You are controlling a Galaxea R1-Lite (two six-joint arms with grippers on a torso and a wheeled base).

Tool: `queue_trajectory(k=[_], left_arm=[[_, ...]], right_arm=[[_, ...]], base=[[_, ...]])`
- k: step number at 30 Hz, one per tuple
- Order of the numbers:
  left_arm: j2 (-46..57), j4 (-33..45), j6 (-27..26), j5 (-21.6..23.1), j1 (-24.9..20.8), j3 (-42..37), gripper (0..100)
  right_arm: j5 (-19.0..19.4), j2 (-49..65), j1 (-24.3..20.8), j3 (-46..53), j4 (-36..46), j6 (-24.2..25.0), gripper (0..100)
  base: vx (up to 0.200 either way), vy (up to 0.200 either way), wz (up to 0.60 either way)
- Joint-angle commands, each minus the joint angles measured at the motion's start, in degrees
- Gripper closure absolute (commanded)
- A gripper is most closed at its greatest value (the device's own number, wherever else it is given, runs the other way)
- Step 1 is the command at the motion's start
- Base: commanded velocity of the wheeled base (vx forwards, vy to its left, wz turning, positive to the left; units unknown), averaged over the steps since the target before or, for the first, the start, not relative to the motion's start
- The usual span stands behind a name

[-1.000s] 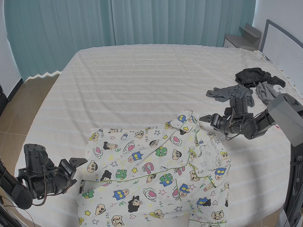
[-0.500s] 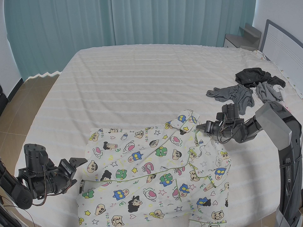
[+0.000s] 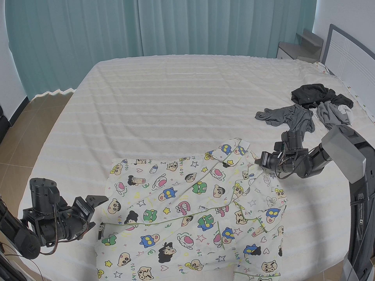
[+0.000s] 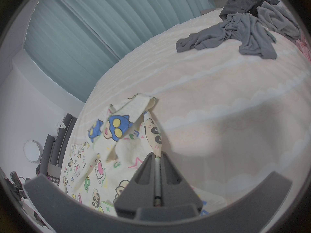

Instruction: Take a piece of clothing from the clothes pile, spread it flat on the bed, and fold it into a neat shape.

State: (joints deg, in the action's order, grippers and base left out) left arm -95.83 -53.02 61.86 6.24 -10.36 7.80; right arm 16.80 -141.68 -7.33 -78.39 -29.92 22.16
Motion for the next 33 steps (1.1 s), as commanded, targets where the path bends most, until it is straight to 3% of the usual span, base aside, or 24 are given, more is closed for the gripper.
queue_trajectory(k=[1, 12, 25, 26, 30, 33], left_arm=[[0.12, 0.02, 0.02, -0.09, -0.01, 0.02, 0], [0.12, 0.02, 0.02, -0.09, -0.01, -0.07, 0], [0.12, -0.07, 0.02, -0.09, -0.01, 0.02, 0], [0.21, 0.02, 0.02, -0.09, -0.01, -0.07, 0], [0.29, 0.02, 0.02, -0.09, -0.01, 0.02, 0], [0.29, -0.07, 0.02, -0.18, -0.01, 0.02, 0]], right_arm=[[1.22, 5.8, 1.88, 5.35, -1.99, 0.07, 100], [1.04, 7.12, 5.22, 14.49, -10.6, -0.01, 100], [0.96, 7.38, 6.01, 18.71, -10.87, -0.01, 100], [0.87, 7.47, 6.01, 18.62, -10.87, 0.07, 0], [0.78, 10.28, 5.92, 19.06, -11.39, 1.04, 0], [0.52, 14.24, 5.22, 19.59, -13.5, 4.64, 0]], base=[[0.0, 0.0, 0.0], [0.0, 0.0, 0.0], [0.0, 0.0, 0.0], [0.0, 0.0, 0.0], [0.0, 0.0, 0.0], [0.0, 0.0, 0.0]])
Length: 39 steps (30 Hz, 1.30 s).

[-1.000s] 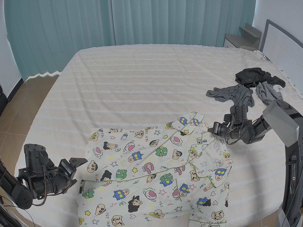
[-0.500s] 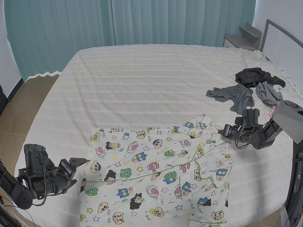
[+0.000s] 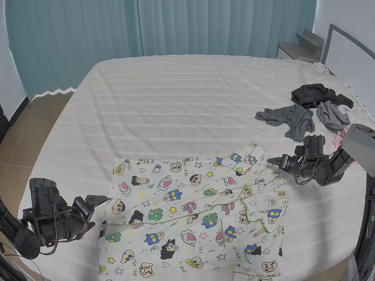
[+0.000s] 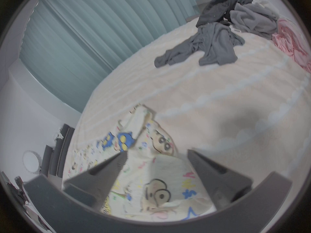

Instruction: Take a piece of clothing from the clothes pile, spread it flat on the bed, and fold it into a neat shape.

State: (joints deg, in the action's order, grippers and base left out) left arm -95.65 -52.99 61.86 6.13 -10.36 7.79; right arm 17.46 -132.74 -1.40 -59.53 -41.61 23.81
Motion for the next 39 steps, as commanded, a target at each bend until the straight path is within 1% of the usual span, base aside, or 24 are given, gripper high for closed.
queue_trajectory(k=[1, 2, 3, 5, 6, 9, 12, 14, 15, 16, 18, 20, 24, 26, 28, 29, 33, 36, 38, 39], left_arm=[[0.11, -0.01, 0.11, -0.07, -0.01, 0.03, 0], [0.11, -0.01, 0.11, -0.07, -0.01, 0.03, 0], [0.2, -0.09, 0.11, -0.07, -0.01, 0.03, 0], [0.29, -0.09, 0.37, -0.07, -0.01, 0.12, 0], [0.29, -0.01, 0.72, 0.02, -0.01, 0.12, 0], [0.29, -0.18, 1.87, 0.11, -0.27, 0.21, 0], [0.29, -0.09, 2.04, 0.2, -0.45, 0.03, 0], [0.29, -0.09, 2.04, 0.28, -0.45, 0.03, 0], [0.37, -0.09, 2.04, 0.37, -0.54, -0.06, 0], [0.37, -0.09, 2.04, 0.37, -0.54, -0.06, 0], [0.64, -0.18, 2.04, 0.37, -0.8, -0.41, 0], [1.16, -0.09, 2.04, 0.37, -1.33, -0.58, 0], [1.16, -0.09, 2.13, 0.2, -2.29, -0.67, 0], [1.16, -0.09, 2.83, 0.2, -2.47, -0.67, 0], [1.25, -0.18, 3.18, 0.2, -2.47, -0.67, 0], [1.34, -0.09, 3.45, 0.28, -2.47, -0.76, 0], [1.78, -0.18, 3.36, 0.28, -2.65, -0.85, 0], [1.96, -0.09, 3.36, 0.2, -2.73, -0.85, 0], [1.87, -0.09, 3.36, 0.2, -2.73, -0.85, 0], [1.78, -0.09, 3.36, 0.11, -2.73, -0.76, 0]], right_arm=[[-0.58, 7.24, -1.15, 0.82, -2.78, 4.76, 0], [-0.58, 7.24, -1.15, 0.82, -2.78, 4.76, 0], [-2.16, 10.31, -2.38, 0.73, -3.13, 6.07, 0], [-2.87, 11.45, -2.99, 0.82, -2.87, 6.43, 0], [-4.01, 13.12, -5.28, 0.99, -2.51, 7.39, 0], [-6.38, 13.21, -10.2, 1.43, -2.51, 10.56, 0], [-7.44, 11.19, -14.07, -0.06, -2.51, 13.63, 0], [-7.53, 10.22, -14.77, -0.85, -2.43, 14.51, 0], [-8.4, 7.06, -16.7, -3.58, -2.08, 17.24, 0], [-8.84, 6.18, -16.97, -4.28, -1.99, 18.03, 0], [-10.51, 3.98, -17.58, -6.04, -1.55, 21.37, 0], [-10.6, 3.19, -17.85, -6.13, -1.55, 23.13, 0], [-10.6, 2.93, -17.85, -5.42, -1.64, 24.44, 0], [-10.78, 2.31, -17.85, -5.69, -1.64, 26.64, 0], [-10.87, 2.05, -17.85, -5.86, -1.64, 27.34, 0], [-11.22, 1.26, -17.85, -6.3, -1.81, 30.42, 0], [-12.01, 0.56, -17.49, -6.83, -1.81, 34.2, 0], [-12.18, 0.38, -17.14, -6.48, -1.99, 34.9, 0], [-12.18, 0.38, -17.06, -6.39, -1.99, 34.9, 0], [-12.8, 0.2, -17.06, -6.04, -1.81, 34.81, 0]], base=[[0.0, 0.0, 0.0], [0.0, 0.0, 0.0], [0.0, 0.0, 0.0], [0.0, 0.0, 0.0], [0.0, 0.0, 0.0], [0.0, 0.0, 0.0], [0.0, 0.0, 0.0], [0.0, 0.0, 0.0], [0.0, 0.0, 0.0], [0.0, 0.0, 0.0], [0.0, 0.0, 0.0], [0.0, 0.0, 0.0], [0.0, 0.0, 0.0], [0.0, 0.0, 0.0], [0.0, 0.0, 0.0], [0.0, 0.0, 0.0], [0.15, 0.0, 0.0], [0.2, 0.0, 0.0], [0.0, 0.0, 0.0], [0.0, 0.0, 0.0]])
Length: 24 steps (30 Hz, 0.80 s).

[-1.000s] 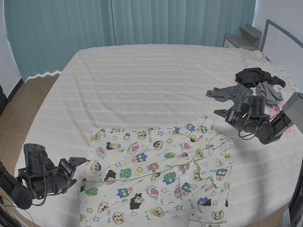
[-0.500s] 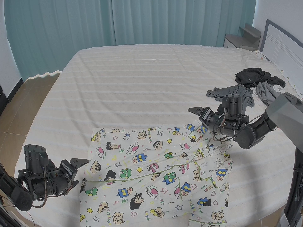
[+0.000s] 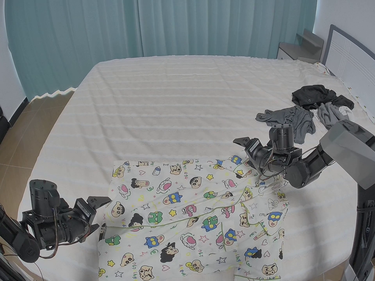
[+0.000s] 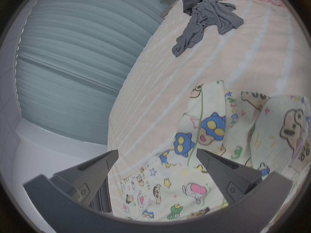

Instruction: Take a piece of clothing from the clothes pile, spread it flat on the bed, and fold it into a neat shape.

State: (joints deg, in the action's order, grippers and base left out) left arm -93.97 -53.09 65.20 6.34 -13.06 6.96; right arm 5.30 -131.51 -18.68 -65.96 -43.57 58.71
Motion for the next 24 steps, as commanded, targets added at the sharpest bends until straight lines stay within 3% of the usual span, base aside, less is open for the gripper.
queue_trajectory(k=[1, 17, 23, 24], left_arm=[[0.01, 0.0, 0.02, -0.1, -0.04, 0.07, 0], [-0.25, -0.08, -0.24, -0.19, -0.04, 0.16, 0], [-0.34, 0.0, -0.16, -0.19, -0.04, 0.07, 0], [-0.34, 0.0, -0.07, -0.19, -0.04, 0.07, 0]], right_arm=[[-0.82, -1.03, 0.22, 0.48, 0.33, -0.09, 0], [-2.05, -3.84, -0.04, 1.63, 3.14, -1.93, 0], [-2.05, -9.03, -0.04, -5.93, 4.55, -2.64, 0], [-2.05, -11.13, 0.13, -11.29, 9.29, -2.99, 0]], base=[[0.0, 0.0, 0.0], [0.0, 0.0, 0.0], [0.0, 0.0, 0.0], [0.0, 0.0, 0.0]])
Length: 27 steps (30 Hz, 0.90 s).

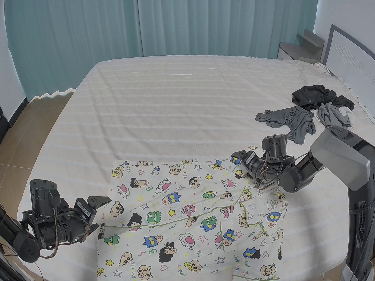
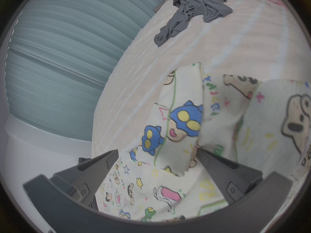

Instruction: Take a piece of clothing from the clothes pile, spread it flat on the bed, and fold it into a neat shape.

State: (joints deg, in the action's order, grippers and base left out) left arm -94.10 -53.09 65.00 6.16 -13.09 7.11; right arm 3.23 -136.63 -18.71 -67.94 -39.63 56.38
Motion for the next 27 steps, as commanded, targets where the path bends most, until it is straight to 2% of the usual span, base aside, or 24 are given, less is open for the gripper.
queue_trajectory(k=[1, 3, 6, 9, 10, 13, 18, 22, 23, 27], left_arm=[[-0.3, 0.0, 0.13, 0.0, 0.0, -0.08, 0], [-0.56, 0.0, 0.13, 0.0, 0.0, 0.01, 0], [-0.73, -0.08, 0.21, 0.0, 0.08, -0.08, 0], [-0.73, -0.08, 0.21, 0.0, 0.08, -0.08, 0], [-1.0, -0.08, 0.21, 0.0, 0.0, -0.08, 0], [-1.0, 0.0, 0.21, 0.0, 0.08, -0.08, 0], [-1.0, -0.08, 0.21, 0.0, 0.0, -0.08, 0], [-1.09, -0.08, 0.21, 0.0, 0.08, -0.08, 0], [-1.0, 0.0, 0.21, 0.0, 0.08, -0.08, 0], [-1.09, 0.0, 0.21, -0.09, 0.08, -0.08, 0]], right_arm=[[-0.07, -7.07, 0.26, -12.83, 8.43, -0.75, 0], [-0.59, -8.83, 0.34, -19.69, 11.95, -0.75, 0], [-2.79, -9.44, 0.34, -27.6, 12.47, -0.83, 0], [-2.88, -9.35, 0.26, -27.95, 12.47, -0.83, 0], [-3.49, -9.44, 0.17, -38.06, 12.74, -1.1, 0], [-3.67, -10.23, 0.43, -45.79, 13.79, -1.36, 0], [-5.6, -10.58, 0.96, -46.65, 21.35, -7.25, 0], [-6.48, -10.58, 1.49, -46.65, 23.64, -8.48, 0], [-6.48, -10.41, 1.49, -46.65, 26.27, -9.8, 0], [-6.57, -10.23, 1.57, -46.65, 27.41, -10.06, 0]], base=[[0.0, 0.0, 0.0], [0.0, 0.0, 0.0], [0.0, 0.0, 0.0], [0.0, 0.0, 0.0], [0.0, 0.0, 0.0], [0.0, 0.0, 0.0], [0.0, 0.0, 0.0], [0.0, 0.0, 0.0], [0.0, 0.0, 0.0], [0.0, 0.0, 0.0]])
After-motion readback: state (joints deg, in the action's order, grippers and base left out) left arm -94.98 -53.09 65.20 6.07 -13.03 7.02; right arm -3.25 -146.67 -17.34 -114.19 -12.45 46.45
